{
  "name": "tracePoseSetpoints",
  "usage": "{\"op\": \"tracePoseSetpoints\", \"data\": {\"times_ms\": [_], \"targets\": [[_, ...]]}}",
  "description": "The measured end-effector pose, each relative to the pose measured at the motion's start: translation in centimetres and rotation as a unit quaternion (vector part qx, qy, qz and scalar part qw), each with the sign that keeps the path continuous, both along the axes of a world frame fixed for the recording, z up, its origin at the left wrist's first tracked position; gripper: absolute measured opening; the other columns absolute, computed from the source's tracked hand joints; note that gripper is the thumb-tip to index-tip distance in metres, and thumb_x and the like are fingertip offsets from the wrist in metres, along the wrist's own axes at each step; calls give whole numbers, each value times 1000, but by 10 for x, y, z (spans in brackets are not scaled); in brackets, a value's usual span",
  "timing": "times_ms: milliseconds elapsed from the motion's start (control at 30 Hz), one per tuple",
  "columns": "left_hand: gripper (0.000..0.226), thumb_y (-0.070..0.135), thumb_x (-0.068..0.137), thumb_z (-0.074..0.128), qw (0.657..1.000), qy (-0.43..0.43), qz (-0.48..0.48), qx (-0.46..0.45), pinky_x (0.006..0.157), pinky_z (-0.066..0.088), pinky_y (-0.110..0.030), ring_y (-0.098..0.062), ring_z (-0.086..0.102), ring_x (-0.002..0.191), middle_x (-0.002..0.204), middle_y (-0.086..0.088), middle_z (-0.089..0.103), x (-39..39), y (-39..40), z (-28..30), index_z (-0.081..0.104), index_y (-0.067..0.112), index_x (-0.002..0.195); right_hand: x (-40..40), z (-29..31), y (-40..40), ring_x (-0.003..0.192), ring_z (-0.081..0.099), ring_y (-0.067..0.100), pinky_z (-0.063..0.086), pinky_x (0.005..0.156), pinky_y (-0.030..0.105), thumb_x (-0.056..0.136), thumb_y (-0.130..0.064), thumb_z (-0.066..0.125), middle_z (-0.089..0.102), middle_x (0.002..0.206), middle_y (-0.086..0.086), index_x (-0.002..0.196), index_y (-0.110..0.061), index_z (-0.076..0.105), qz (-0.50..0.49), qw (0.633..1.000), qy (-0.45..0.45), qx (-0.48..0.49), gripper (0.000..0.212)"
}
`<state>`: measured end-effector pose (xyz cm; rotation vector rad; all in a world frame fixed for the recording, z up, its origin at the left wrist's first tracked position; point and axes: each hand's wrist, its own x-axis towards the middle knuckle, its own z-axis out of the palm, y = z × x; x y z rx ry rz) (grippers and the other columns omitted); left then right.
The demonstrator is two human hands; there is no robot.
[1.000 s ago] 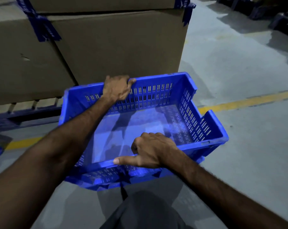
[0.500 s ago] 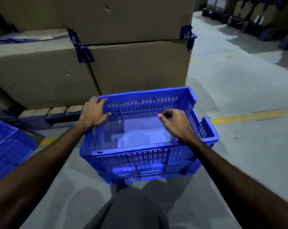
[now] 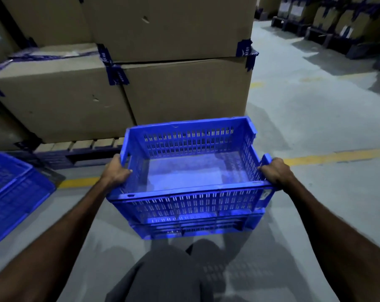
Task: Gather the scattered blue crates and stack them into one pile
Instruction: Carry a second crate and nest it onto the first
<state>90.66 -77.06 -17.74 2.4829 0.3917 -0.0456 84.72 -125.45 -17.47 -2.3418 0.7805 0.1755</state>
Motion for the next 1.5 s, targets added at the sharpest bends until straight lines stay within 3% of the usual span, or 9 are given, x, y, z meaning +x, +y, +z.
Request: {"op": "tracePoseSetpoints", "data": {"times_ms": [233,567,867,1000,1067,1167,1333,1500], "targets": [[37,14,84,69,996,-11,-7,87,73,48,-43,-42,64,101,112,-25,64,12,7,-15,50,8,115,2,-14,-7,104,62,44,43,78,37,84,-24,66,65,115,28,85,-8,56,-24,999,-26,4,19],[41,21,86,68,993,-8,17,115,73,48,-43,-46,63,99,114,-27,63,1,-1,-8,50,7,119,-7,-1,2,103,63,44,51,87,43,77,-28,63,67,118,26,98,-10,59,-24,999,-27,6,28],[41,30,88,72,1000,-6,24,16,81,44,-38,-41,62,114,122,-20,67,-4,-2,2,60,12,123,-15,6,3,99,63,42,53,90,46,71,-68,51,68,108,20,96,-16,68,-53,998,-39,12,60],[41,39,90,70,999,-18,41,-28,89,49,-41,-39,66,112,118,-16,72,-23,1,20,66,17,125,-35,19,7,118,59,43,46,97,46,88,-66,52,65,126,22,123,-16,64,-25,998,-42,32,62],[41,43,91,69,997,-11,69,-43,90,51,-44,-39,66,110,116,-16,72,-42,-2,35,65,16,122,-50,37,14,126,54,46,43,99,46,97,-57,54,59,135,27,139,-3,51,-11,999,-32,43,68],[42,41,93,68,997,-1,65,-50,89,51,-44,-40,66,110,120,-17,71,-85,-16,68,62,15,125,-85,80,30,125,54,49,44,97,46,101,-42,57,58,136,31,138,7,46,2,999,-24,38,62],[54,45,91,68,995,63,12,-73,96,53,-46,-36,66,113,129,-14,68,-160,-25,134,59,16,135,-144,165,64,123,58,43,45,95,42,101,-35,61,60,136,26,137,1,51,26,997,-9,65,52],[51,37,92,72,990,83,-15,-112,102,50,-43,-29,62,123,137,-9,64,-261,-35,244,59,15,136,-224,265,101,124,60,39,47,99,43,98,-39,64,60,140,19,143,-7,51,37,993,4,109,56]]}}
